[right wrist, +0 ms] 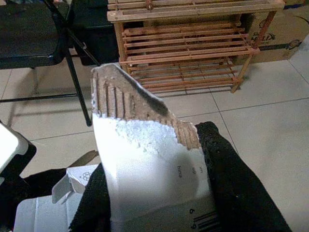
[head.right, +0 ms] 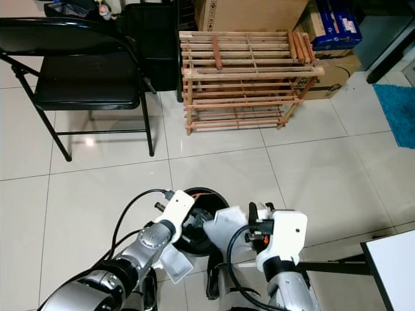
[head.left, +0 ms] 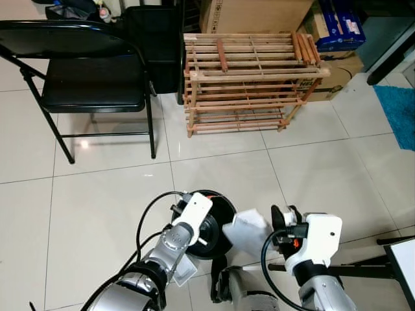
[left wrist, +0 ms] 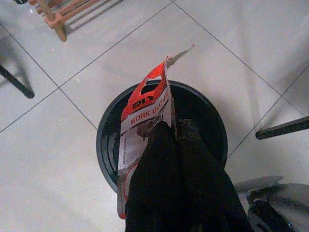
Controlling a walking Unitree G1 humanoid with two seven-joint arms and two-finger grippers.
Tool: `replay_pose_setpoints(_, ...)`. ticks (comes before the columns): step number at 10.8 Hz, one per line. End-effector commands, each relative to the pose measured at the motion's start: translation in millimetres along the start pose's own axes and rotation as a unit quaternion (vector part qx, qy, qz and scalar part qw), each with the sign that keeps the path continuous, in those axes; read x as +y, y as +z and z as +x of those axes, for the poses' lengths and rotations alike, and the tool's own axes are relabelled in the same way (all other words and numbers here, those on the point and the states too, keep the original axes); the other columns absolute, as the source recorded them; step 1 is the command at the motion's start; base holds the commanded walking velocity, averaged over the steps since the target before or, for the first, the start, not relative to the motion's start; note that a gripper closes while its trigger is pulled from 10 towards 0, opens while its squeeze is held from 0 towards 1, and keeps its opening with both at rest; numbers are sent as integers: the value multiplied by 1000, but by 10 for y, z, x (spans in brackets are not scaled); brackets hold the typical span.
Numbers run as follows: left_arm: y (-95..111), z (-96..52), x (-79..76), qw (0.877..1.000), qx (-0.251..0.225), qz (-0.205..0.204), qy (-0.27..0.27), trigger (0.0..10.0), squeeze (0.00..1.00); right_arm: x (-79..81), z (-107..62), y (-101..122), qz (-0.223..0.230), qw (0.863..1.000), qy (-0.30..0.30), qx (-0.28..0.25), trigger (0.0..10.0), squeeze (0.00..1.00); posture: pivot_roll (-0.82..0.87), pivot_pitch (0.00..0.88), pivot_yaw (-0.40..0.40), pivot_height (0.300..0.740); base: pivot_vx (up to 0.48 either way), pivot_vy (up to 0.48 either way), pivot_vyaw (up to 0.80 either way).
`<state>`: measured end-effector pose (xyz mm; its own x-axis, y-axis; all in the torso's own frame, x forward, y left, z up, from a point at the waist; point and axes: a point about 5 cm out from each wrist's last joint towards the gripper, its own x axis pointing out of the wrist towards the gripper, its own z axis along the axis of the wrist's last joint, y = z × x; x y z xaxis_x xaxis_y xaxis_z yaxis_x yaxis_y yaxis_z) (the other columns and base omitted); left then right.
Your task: Picking trash to rubbish bin
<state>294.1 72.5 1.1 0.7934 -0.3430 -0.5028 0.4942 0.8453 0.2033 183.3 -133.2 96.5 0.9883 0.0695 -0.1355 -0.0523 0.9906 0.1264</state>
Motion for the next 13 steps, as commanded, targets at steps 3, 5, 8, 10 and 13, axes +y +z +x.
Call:
replay_pose_setpoints(3,37,23,-175,1000,-1,-3,-25,10000,0,-66,-49,54,-7,1000,-15,-1,10000,0,-74,320,-121,740,0,0,0)
replay_pose_setpoints(5,47,27,-221,1000,-2,-1,-31,10000,0,-71,-70,37,-9,1000,-19,4,10000,0,-78,319,-120,740,0,0,0)
replay_pose_setpoints(8,20,23,-221,1000,4,1,-27,10000,0,-87,-85,39,-10,1000,-21,7,10000,0,-90,321,-122,740,0,0,0)
replay_pose_setpoints(10,-10,15,-190,1000,11,-3,-19,10000,1000,-85,-89,24,-11,1000,-20,10,10000,0,-84,319,-122,740,0,0,0)
replay_pose_setpoints(13,-10,14,-170,1000,8,-4,-14,10000,1000,-93,-94,23,-12,1000,-21,10,10000,0,-86,317,-123,740,0,0,0)
